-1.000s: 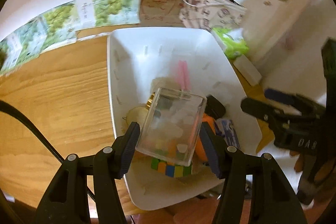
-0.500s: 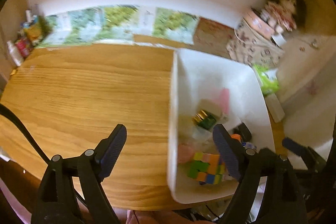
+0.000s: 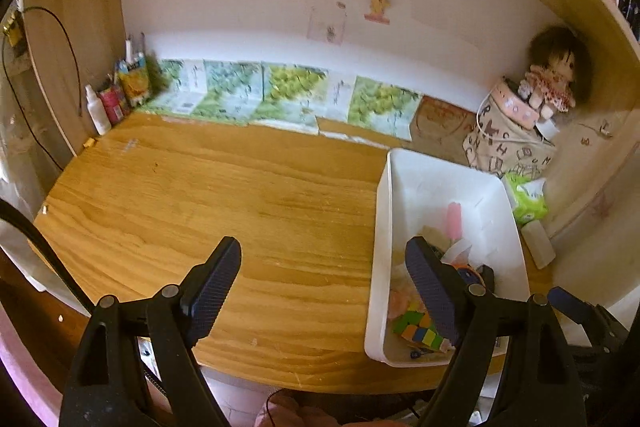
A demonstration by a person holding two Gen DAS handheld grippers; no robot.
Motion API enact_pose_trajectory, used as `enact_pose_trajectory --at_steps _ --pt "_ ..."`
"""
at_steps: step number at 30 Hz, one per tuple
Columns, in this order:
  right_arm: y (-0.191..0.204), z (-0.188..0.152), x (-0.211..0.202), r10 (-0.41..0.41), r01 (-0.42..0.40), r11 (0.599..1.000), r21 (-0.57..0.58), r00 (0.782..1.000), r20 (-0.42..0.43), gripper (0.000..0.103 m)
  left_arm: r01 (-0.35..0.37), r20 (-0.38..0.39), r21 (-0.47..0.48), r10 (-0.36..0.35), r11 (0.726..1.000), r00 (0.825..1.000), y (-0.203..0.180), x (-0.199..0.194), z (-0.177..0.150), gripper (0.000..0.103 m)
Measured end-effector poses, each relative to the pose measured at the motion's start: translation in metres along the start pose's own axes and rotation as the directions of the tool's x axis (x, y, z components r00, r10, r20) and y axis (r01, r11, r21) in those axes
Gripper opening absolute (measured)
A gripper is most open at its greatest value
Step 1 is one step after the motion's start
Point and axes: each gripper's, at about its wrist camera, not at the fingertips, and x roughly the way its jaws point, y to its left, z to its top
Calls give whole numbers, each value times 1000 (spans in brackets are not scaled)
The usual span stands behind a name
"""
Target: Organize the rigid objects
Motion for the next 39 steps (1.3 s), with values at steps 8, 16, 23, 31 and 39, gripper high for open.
enact_pose_trajectory --at_steps 8,16,23,31,39 --pt "17 -10 -15 -27 28 1000 -11 999 38 103 -34 29 32 33 999 999 4 -11 -2 86" --pt "17 -22 -21 -85 83 996 33 995 58 103 -51 63 89 45 995 997 7 -20 -12 90" --pt "19 -31 -26 -125 122 992 44 990 71 103 -34 83 116 24 993 996 7 -28 -18 102" --pt "13 -34 -23 -153 149 986 71 987 55 103 -37 125 171 16 985 992 -5 -31 -18 102" --pt "10 -33 -19 -162 157 985 73 985 65 103 -37 129 204 10 978 992 -16 -23 -17 102"
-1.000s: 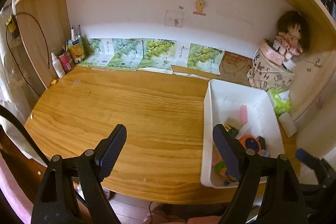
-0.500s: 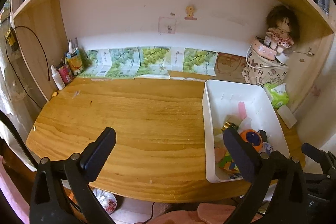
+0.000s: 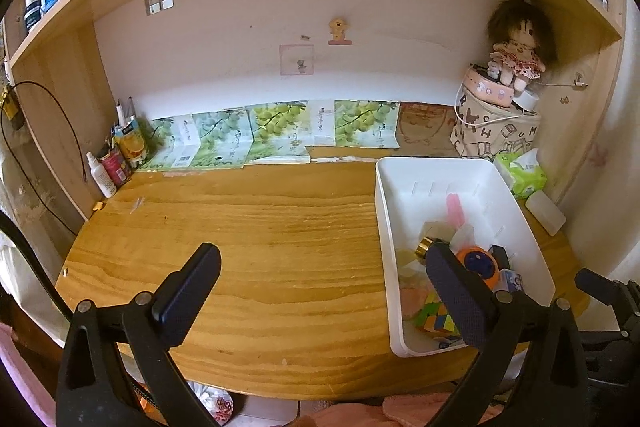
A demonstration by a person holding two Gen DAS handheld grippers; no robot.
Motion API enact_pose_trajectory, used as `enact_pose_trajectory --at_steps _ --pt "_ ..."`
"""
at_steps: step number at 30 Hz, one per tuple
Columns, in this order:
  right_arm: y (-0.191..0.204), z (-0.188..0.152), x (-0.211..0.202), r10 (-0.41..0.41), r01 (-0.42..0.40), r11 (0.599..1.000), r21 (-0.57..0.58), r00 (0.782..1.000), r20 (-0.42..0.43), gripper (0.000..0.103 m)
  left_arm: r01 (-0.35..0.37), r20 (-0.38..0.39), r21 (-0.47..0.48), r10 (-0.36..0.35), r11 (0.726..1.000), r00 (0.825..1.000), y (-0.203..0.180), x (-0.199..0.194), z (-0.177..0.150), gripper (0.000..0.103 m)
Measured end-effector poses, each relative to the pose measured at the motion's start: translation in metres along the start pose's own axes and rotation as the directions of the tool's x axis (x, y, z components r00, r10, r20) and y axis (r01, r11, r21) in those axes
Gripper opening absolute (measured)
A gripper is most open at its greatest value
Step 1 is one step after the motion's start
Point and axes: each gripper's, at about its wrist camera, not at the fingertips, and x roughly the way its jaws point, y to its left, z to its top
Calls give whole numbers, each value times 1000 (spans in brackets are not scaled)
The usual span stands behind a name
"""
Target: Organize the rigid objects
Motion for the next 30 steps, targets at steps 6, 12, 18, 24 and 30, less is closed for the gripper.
enact_pose_trajectory --at_steps 6,12,18,24,30 --pt "-2 5 9 -1 1 1000 0 1000 2 103 -3 10 2 3 1000 1000 -2 8 2 102" --pt "0 8 21 0 0 1000 -7 1000 -7 103 -21 7 20 21 1000 1000 -5 19 3 102" --pt "1 10 30 -1 1 1000 -5 1000 -6 103 -27 17 14 27 1000 999 -2 25 4 102" --pt "5 14 40 6 -6 1000 -9 1000 1 103 -32 21 14 32 999 999 1 34 3 102" --pt "11 17 47 6 -6 1000 -24 1000 7 103 -35 22 -4 35 999 999 8 40 3 102"
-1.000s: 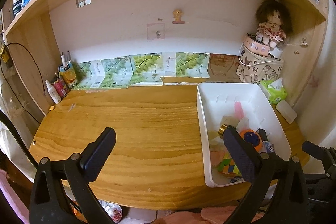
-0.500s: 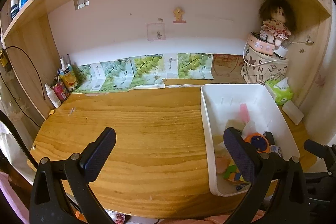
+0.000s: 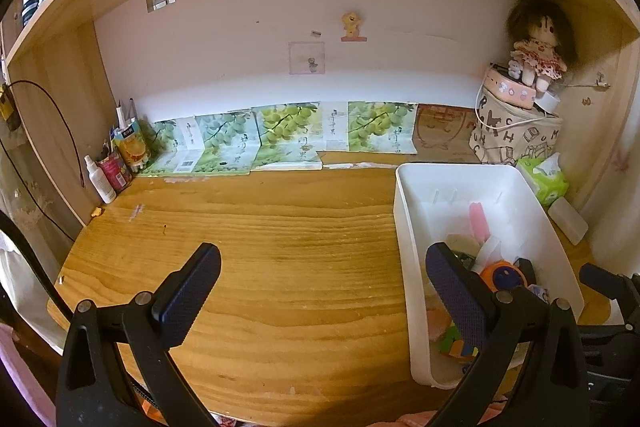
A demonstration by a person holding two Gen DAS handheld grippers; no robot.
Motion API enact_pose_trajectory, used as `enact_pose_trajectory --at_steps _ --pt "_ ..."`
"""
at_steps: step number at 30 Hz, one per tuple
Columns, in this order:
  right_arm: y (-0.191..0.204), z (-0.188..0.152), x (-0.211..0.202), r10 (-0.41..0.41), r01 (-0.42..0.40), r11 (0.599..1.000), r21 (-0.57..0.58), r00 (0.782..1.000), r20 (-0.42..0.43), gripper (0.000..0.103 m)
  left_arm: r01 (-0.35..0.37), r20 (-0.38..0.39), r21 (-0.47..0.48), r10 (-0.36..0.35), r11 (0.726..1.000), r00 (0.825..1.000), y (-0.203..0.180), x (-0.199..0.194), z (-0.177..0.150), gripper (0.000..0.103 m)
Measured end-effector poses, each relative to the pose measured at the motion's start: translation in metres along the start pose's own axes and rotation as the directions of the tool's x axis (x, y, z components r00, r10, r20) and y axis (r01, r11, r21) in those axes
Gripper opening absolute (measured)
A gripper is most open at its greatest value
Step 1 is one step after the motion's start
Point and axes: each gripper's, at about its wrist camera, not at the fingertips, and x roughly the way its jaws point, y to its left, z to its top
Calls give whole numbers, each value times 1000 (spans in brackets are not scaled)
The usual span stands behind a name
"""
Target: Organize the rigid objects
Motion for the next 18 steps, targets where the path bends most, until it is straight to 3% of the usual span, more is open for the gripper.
enact_pose_trajectory --at_steps 18 --pt "-1 -2 0 -26 26 1000 3 999 -45 103 39 -51 6 -39 999 998 -3 5 0 102"
